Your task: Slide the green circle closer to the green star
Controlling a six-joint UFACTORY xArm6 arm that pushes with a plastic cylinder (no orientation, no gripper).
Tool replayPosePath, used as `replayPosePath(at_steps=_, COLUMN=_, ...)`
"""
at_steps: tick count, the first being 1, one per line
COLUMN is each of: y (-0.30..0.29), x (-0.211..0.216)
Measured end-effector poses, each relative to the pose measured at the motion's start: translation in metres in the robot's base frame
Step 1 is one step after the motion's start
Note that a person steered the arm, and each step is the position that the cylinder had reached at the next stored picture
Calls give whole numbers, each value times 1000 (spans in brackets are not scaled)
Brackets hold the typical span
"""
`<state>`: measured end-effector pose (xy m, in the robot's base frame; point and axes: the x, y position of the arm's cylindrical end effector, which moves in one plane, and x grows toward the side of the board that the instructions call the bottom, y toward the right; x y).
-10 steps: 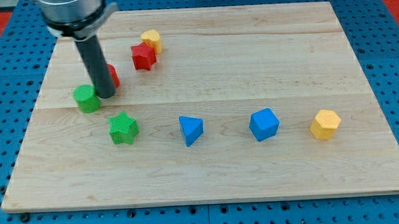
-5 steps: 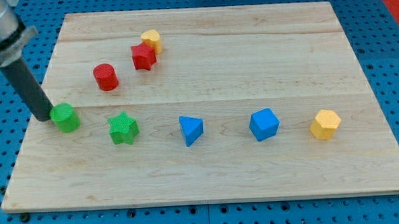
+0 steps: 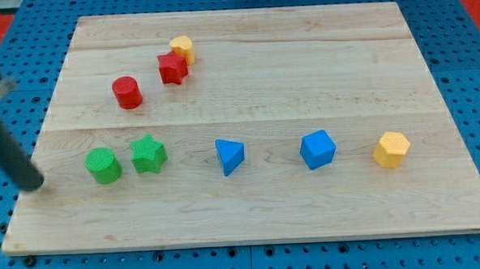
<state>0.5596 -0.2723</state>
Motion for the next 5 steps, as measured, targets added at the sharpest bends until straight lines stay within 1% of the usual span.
replayPosePath(at_steps=1, y=59, x=16)
replayPosePath(at_steps=2, y=104, x=-15)
replayPosePath(at_steps=3, y=77, x=-14)
replayPosePath(at_steps=4, y=75, x=-22)
replayPosePath(at_steps=5, y=78, x=-14)
